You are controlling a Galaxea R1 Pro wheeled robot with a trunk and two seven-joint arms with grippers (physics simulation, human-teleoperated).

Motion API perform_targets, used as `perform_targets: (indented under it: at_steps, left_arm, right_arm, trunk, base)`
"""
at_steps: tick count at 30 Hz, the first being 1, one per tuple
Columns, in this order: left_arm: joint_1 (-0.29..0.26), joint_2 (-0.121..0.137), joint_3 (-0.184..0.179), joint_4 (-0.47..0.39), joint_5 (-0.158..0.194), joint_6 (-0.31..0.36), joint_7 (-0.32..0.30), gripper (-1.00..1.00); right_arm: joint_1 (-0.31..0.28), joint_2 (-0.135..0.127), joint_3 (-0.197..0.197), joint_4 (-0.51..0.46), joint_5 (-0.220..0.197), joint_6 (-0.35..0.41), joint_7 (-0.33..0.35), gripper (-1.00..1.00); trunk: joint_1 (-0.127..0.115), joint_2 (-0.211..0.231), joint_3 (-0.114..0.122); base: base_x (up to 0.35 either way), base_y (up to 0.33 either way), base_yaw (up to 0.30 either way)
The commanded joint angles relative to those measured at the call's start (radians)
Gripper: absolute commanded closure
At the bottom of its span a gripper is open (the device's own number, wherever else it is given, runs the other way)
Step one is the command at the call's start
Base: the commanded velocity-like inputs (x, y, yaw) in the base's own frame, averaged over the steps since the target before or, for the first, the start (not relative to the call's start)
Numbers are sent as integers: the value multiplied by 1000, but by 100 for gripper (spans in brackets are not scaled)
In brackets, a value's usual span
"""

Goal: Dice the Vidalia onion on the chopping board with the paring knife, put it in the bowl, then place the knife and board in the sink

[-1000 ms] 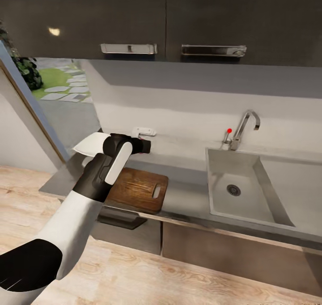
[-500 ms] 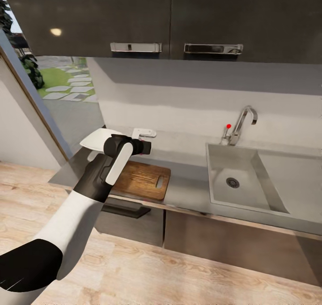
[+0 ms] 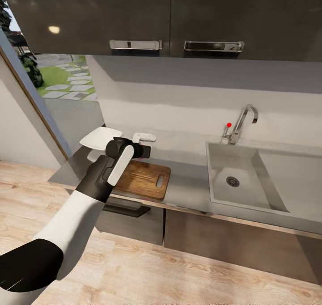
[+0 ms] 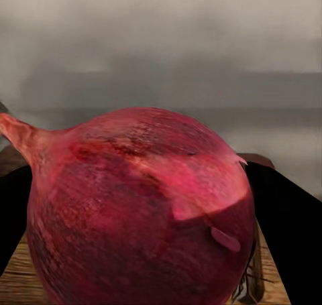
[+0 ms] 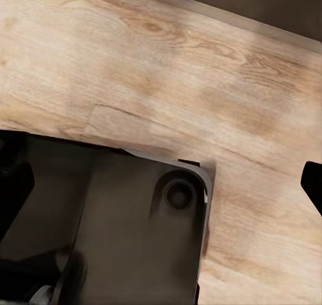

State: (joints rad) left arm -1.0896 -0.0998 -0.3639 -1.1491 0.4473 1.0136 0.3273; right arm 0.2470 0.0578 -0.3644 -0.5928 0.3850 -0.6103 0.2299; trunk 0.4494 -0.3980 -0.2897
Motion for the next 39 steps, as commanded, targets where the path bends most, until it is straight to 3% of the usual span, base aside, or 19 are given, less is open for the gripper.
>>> perform_targets:
  at_steps: [1,13,30,39]
  left_arm:
    - [-1,-1,-1,2,10,2,10,100]
    - [-1,-3,-1,19,10,2,10,100]
    - [-1,-3,-1,29,10,2,10,100]
    - [-1,-6,-9,59,10,2,10,100]
  right_arm:
    - [0,2,-8,-2,5,-2,9,-100]
    - [0,2,-8,-2,5,-2,9,-100]
    - [0,2,-8,-2,5,-2,9,-100]
    - [0,2,-8,-2,5,-3,9,-100]
  trunk:
    - [1,-2,-3]
    - [1,-2,-22]
    - [1,-2,-48]
    - [1,-2,-49]
  base:
    - [0,0,0]
    - [0,12,0]
    - [0,222,0]
    - [0,34,0]
